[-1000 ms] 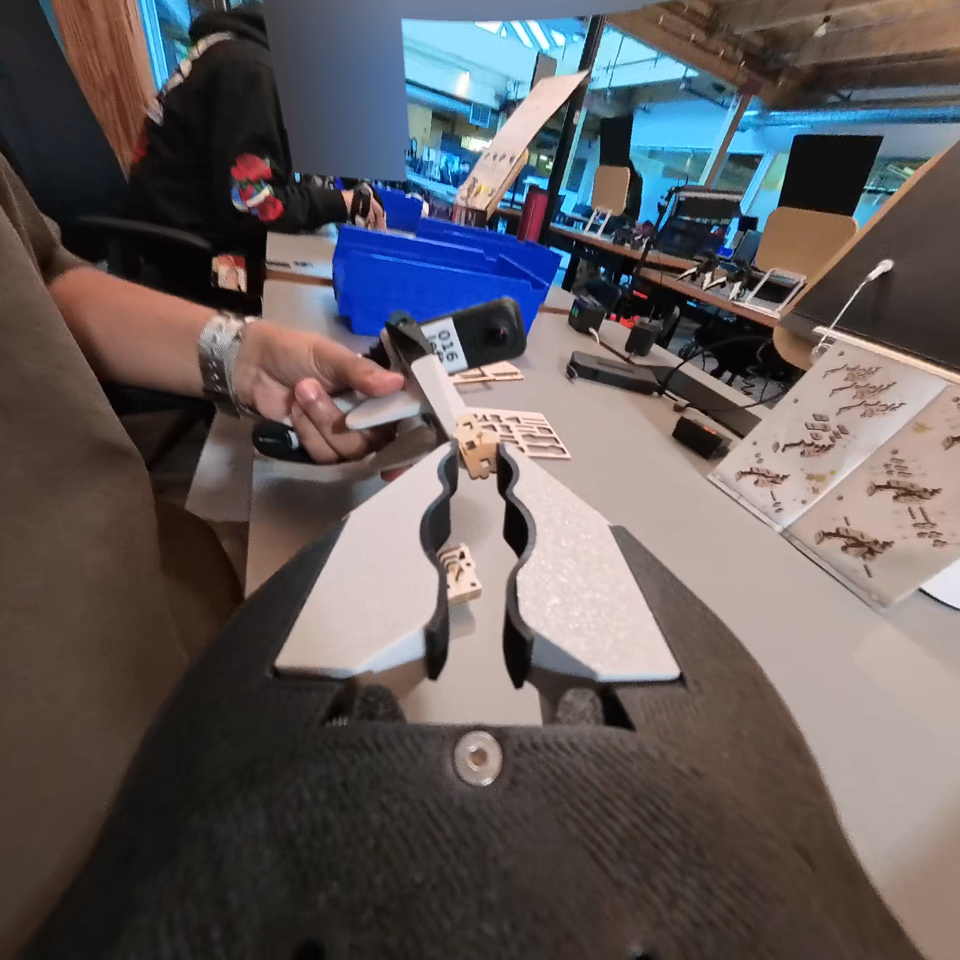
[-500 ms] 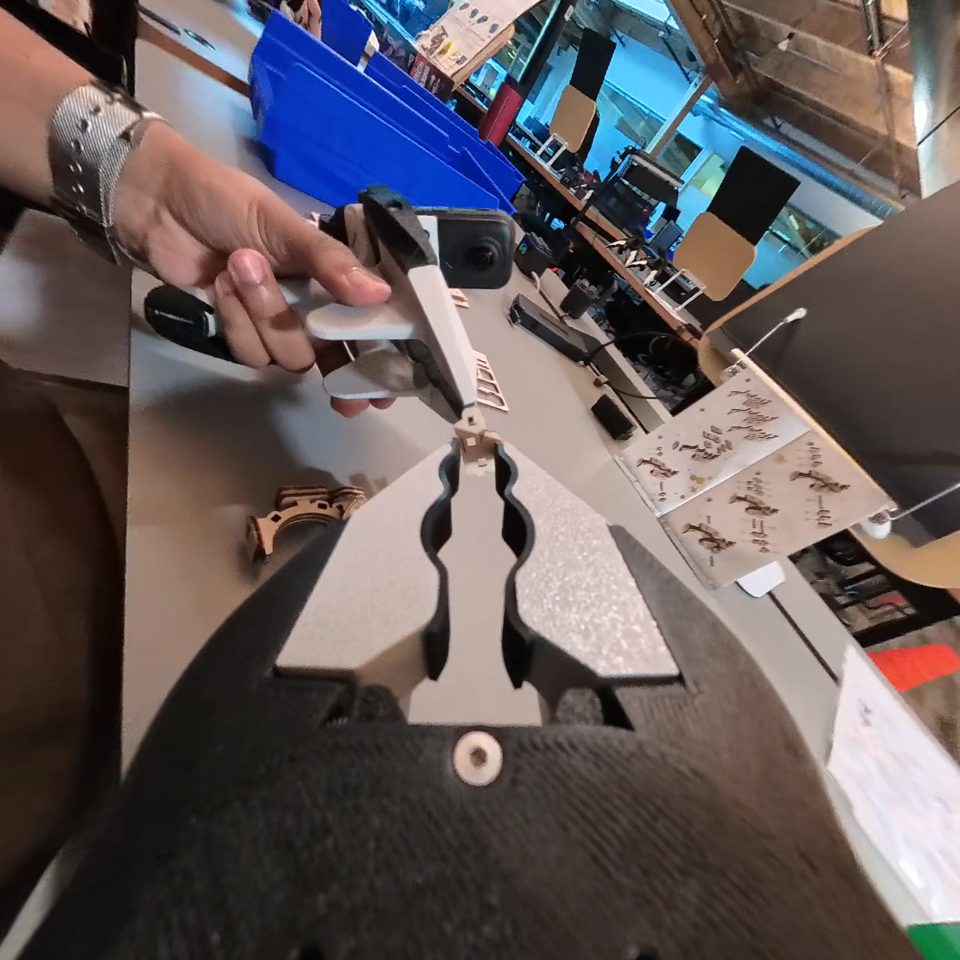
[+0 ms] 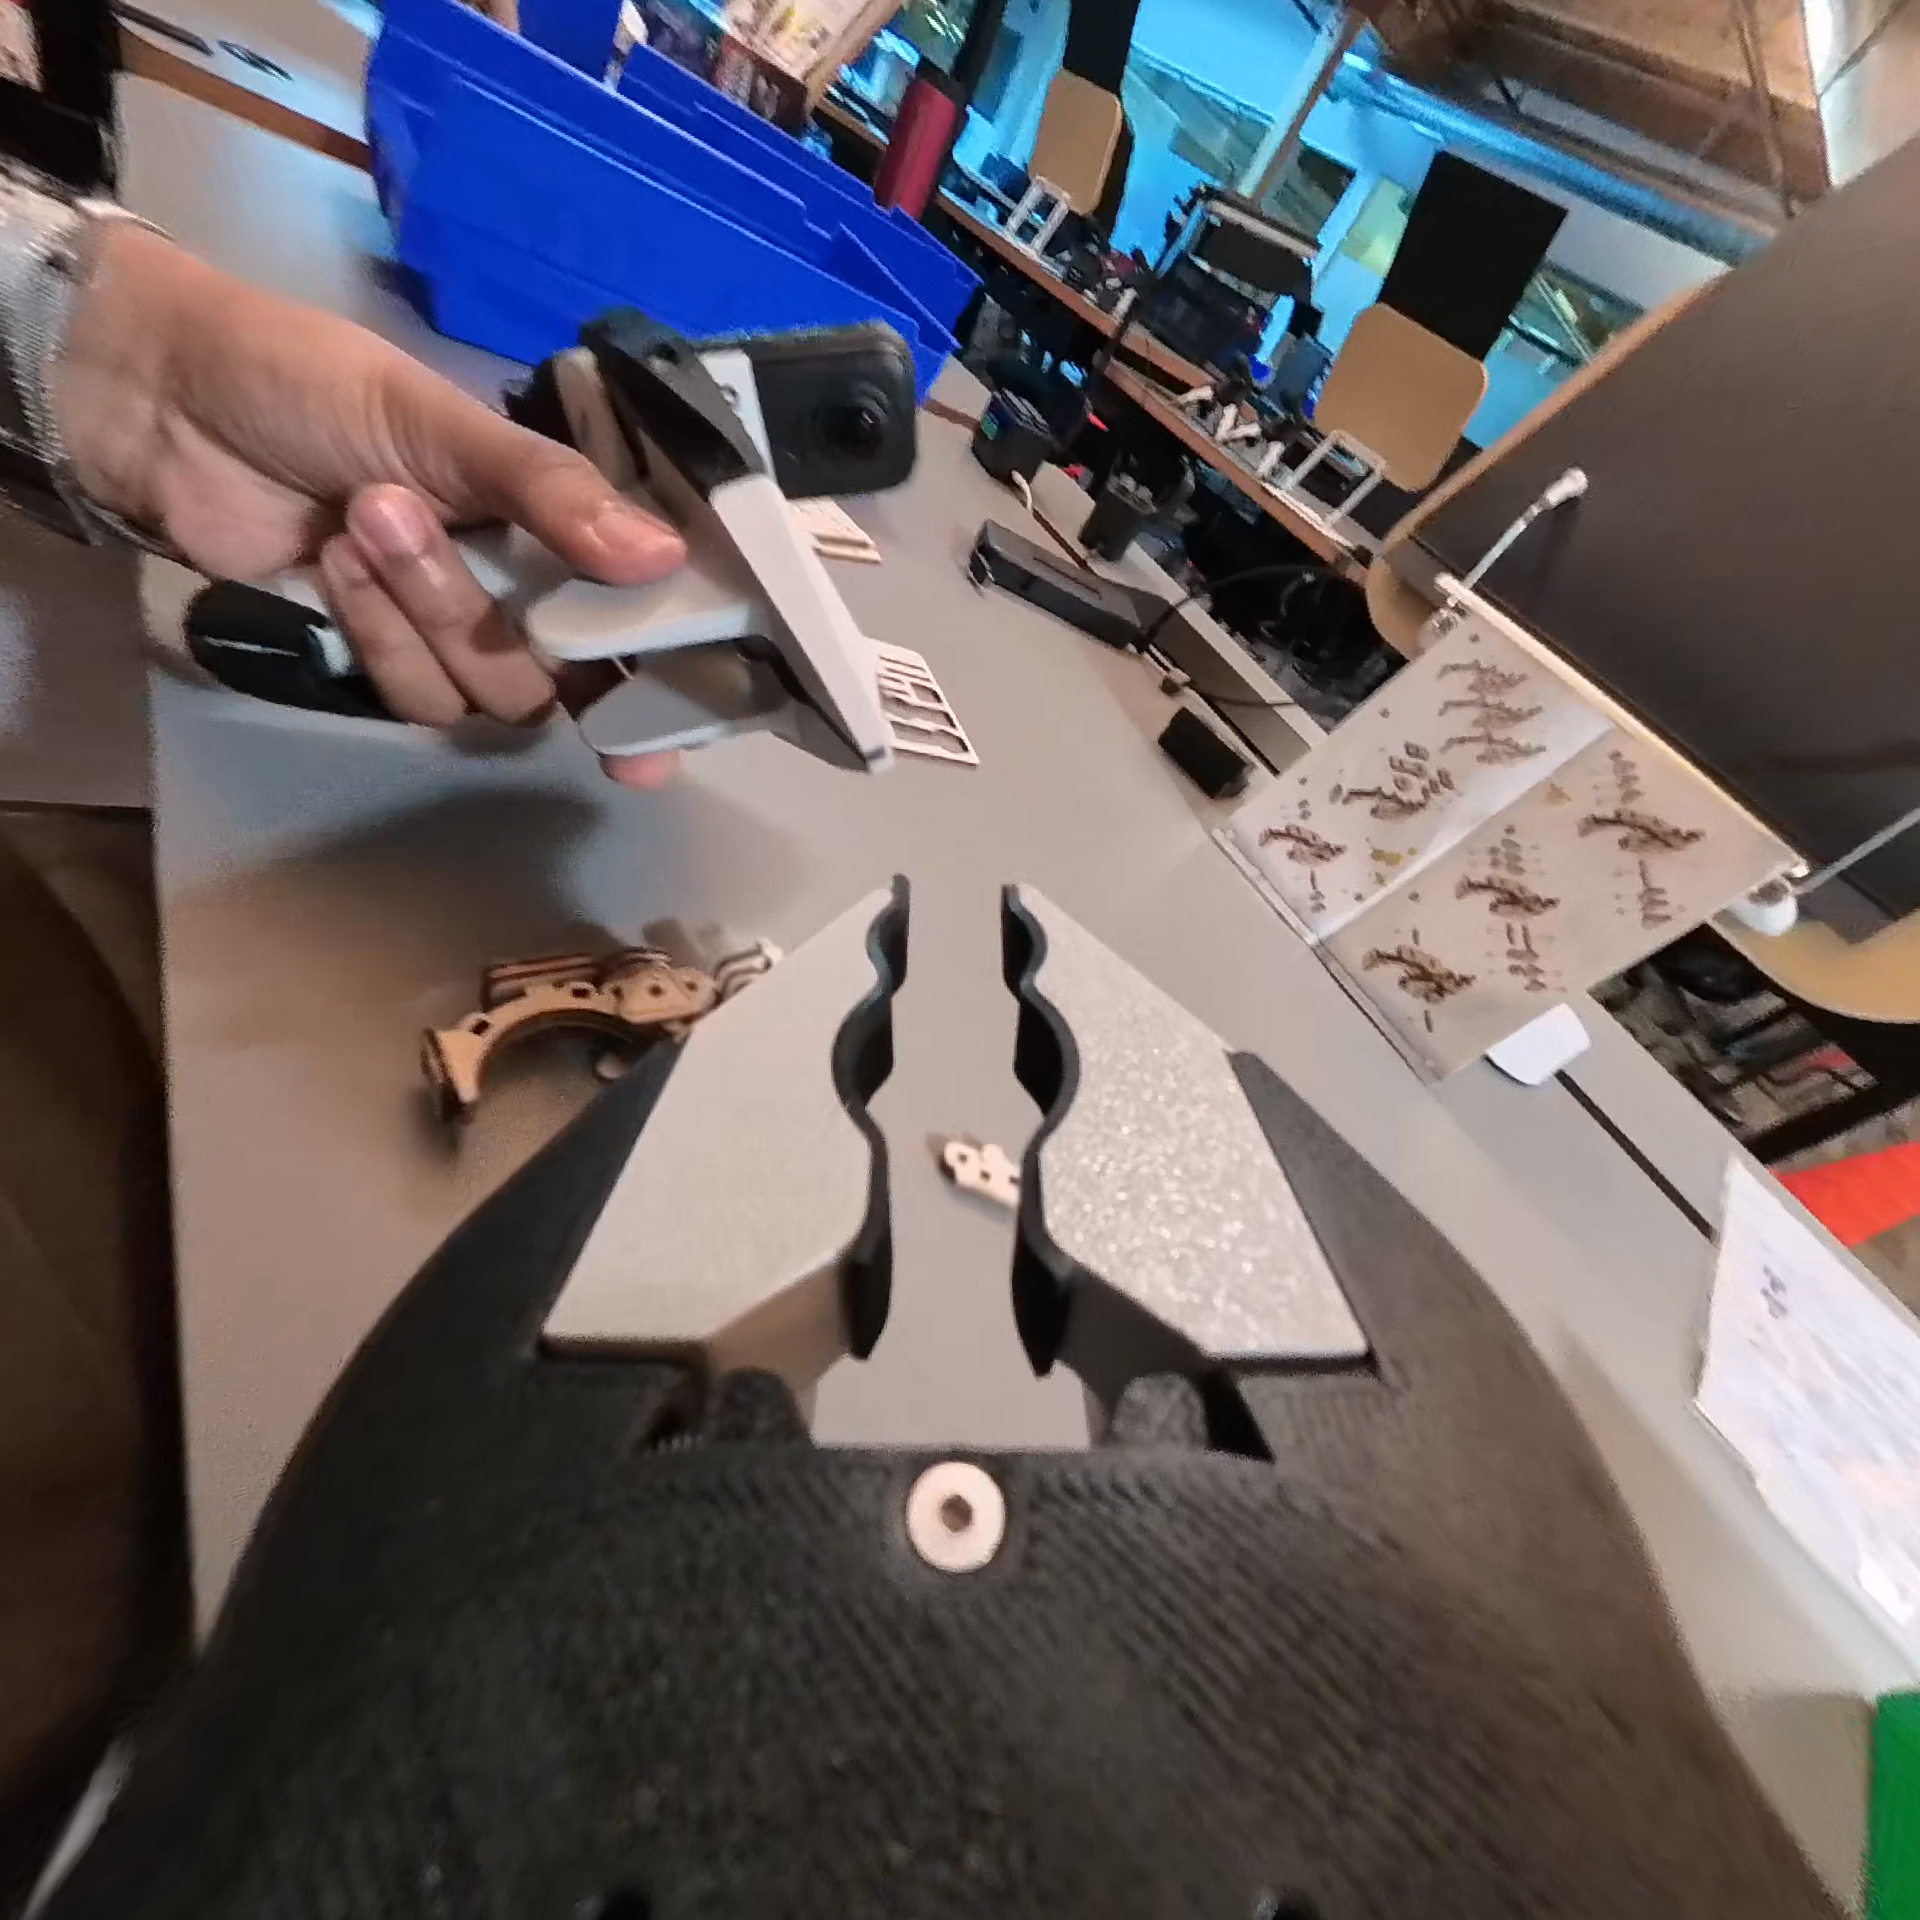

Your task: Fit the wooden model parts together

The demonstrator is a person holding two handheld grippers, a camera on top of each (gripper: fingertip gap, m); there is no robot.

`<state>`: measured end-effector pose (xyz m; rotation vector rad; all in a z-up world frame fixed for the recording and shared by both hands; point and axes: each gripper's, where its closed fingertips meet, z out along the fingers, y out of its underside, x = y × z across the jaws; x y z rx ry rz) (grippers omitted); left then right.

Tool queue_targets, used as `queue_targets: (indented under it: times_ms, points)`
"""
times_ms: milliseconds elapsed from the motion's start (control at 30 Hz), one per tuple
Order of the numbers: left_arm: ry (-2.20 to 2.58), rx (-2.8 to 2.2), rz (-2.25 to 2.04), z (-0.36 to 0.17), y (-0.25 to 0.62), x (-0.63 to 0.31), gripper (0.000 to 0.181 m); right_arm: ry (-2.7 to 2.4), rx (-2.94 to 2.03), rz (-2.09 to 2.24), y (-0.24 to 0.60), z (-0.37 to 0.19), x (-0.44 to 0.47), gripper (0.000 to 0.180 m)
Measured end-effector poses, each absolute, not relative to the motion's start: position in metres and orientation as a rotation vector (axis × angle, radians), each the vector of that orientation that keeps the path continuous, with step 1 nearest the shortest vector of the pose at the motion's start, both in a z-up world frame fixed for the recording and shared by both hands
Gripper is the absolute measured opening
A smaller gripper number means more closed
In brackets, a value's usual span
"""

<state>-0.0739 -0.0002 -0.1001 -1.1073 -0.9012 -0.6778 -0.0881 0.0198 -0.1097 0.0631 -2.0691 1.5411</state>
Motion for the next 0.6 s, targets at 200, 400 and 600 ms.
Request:
queue_targets:
  times_ms: [200,400,600]
  points:
    - [-0.921,-1.179,-0.596,-0.108,-0.002,-0.077,0.000,-2.154,-0.099,1.205,0.051,-0.144,-0.136,0.018]
    - [-0.927,-1.217,-0.586,-0.114,0.003,-0.076,0.000,-2.536,-0.473,1.140,0.053,-0.198,-0.137,0.040]
    - [-0.915,-1.291,-0.544,-0.119,0.006,-0.074,0.000,-2.577,-0.722,1.166,0.040,-0.204,-0.146,0.034]
